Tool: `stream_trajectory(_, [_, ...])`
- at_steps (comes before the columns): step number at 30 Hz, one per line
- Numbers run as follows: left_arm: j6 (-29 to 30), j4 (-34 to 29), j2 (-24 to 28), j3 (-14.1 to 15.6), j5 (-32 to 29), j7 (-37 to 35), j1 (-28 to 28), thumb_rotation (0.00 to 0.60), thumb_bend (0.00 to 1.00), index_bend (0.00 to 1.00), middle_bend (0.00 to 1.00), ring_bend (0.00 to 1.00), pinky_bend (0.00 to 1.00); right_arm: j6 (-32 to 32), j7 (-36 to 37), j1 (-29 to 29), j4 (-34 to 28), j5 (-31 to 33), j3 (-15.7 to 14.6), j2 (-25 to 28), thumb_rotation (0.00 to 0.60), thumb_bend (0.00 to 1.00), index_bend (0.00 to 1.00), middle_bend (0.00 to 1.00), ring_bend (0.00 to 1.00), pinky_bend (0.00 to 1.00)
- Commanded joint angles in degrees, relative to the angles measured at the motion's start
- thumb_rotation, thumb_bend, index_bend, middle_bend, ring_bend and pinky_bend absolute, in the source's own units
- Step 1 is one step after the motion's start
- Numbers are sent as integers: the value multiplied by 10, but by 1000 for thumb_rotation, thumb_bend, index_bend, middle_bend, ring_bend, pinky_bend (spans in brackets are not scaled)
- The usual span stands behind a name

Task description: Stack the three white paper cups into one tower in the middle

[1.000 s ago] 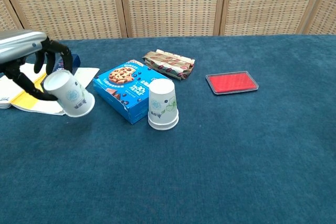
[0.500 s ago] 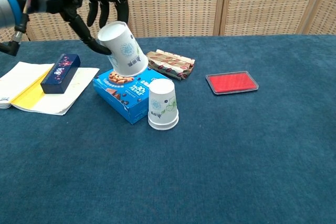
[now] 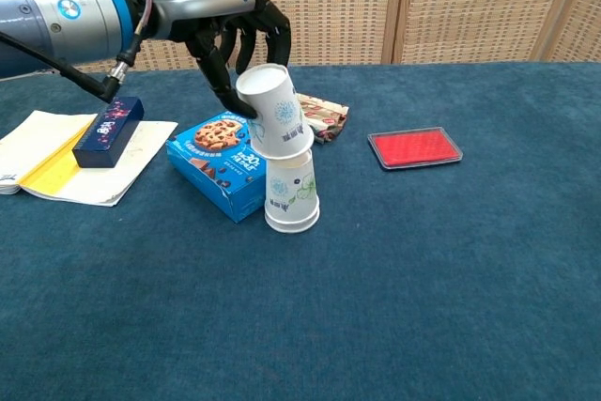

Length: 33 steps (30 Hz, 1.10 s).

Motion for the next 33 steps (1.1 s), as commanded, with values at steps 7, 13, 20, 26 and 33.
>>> stream_trajectory(7, [0,6,-15,18,-52,44,-30,600,151,567,446,525,560,0,5,-4,-1,1,5,3,600,0,16,0,0,0])
stream_trajectory(13, [3,-1,-13,36,-83,67,-40,600,79,353,259,308,403,1,8,-6,-2,-3,7,4,600,0,16,0,0,0])
stream_trajectory(20, [8,-34,15,37,-65,-5,-16,600,0,0,0,0,2,2,5,-8,-5,-10,6,6,600,0,16,0,0,0])
stream_trajectory(26, [81,-56,52,54,9,-56,44,600,0,0,0,0,0,6,1,-11,-8,-16,5,7,600,0,16,0,0,0])
stream_trajectory(33, [317,-90,107,143,72,-56,227,600,0,0,0,0,0,14,-9,-17,-10,-17,8,7,600,0,5,0,0,0])
